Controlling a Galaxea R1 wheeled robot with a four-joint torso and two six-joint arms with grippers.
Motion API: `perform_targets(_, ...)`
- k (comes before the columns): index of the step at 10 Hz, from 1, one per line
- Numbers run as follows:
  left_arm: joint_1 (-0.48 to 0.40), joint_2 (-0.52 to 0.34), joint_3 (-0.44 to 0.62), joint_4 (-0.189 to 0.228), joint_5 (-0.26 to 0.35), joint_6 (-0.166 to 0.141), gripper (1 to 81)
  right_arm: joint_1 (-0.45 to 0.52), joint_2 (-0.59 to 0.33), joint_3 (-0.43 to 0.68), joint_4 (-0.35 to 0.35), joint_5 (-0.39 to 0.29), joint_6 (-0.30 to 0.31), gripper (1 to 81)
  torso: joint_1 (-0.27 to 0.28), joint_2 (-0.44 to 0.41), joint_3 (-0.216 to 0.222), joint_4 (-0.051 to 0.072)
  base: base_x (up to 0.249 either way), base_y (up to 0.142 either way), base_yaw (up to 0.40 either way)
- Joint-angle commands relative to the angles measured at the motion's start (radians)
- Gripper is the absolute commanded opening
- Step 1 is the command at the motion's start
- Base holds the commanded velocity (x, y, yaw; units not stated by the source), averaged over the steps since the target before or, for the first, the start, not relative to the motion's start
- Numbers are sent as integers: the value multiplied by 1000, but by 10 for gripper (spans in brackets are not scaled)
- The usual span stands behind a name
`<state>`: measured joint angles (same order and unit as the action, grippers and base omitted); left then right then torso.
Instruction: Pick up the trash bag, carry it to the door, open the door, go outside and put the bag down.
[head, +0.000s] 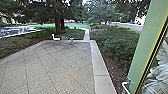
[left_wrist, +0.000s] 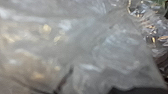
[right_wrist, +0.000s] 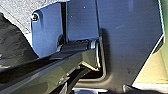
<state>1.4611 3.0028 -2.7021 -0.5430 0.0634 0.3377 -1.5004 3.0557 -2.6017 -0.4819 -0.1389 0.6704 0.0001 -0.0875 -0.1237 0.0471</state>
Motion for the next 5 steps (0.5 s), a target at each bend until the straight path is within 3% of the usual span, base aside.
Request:
perform_targets(1, -46, -5, 1, -2, 75, 1, 10, 42, 19, 22, -10, -48, -15, 811, 0, 0, 0, 0, 94, 0, 0)
perform_targets(5, -46, -5, 1, 0, 75, 1, 10, 42, 17, 22, -10, -48, -15, 811, 0, 0, 0, 0, 66, 0, 0)
